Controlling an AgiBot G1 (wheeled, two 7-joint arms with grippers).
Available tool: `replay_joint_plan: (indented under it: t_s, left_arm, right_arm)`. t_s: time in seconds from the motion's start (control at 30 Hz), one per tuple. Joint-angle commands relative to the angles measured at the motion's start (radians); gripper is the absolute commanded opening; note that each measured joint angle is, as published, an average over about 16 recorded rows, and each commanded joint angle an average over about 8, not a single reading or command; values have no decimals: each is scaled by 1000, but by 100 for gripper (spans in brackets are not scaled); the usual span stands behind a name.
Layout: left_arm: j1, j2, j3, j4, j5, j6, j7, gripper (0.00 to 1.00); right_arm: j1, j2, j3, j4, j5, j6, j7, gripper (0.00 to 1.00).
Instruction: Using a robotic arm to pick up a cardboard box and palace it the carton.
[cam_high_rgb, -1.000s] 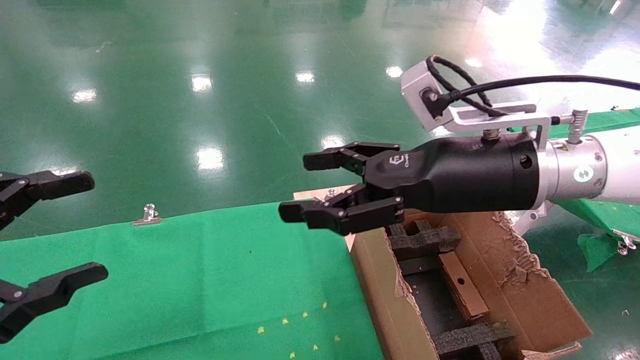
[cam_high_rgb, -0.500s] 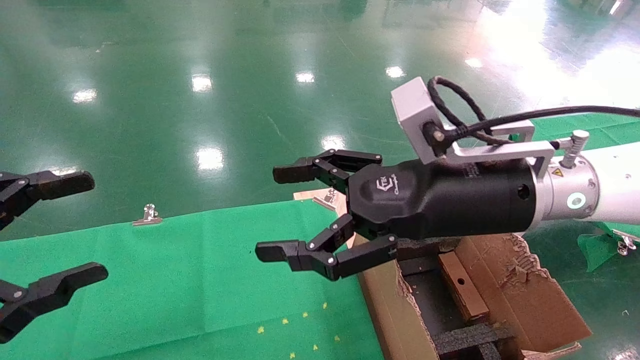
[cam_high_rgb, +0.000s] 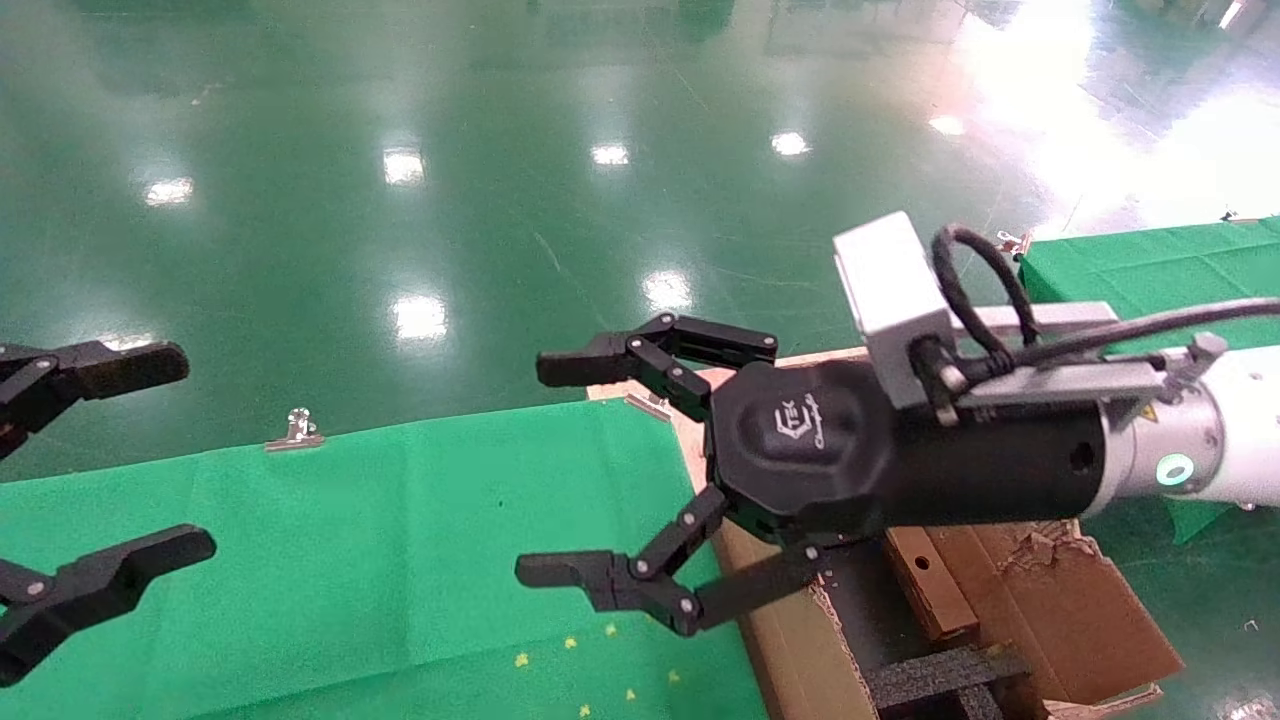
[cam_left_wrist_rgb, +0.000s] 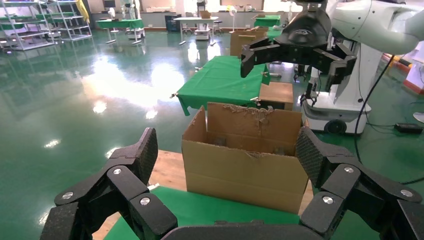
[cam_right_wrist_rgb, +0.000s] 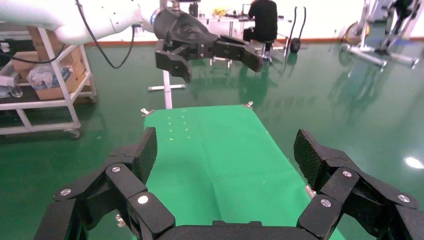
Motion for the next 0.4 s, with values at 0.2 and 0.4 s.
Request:
replay_joint_plan:
  t_s: [0.2,0.4]
  left_arm:
    - [0,0,0,0,0,0,0,100]
    - [0,0,0,0,0,0,0,100]
  right_arm:
    - [-105,-27,157,14,-37,-46,-35,100]
    - [-130,-34,194,17,-46,-57,-42,100]
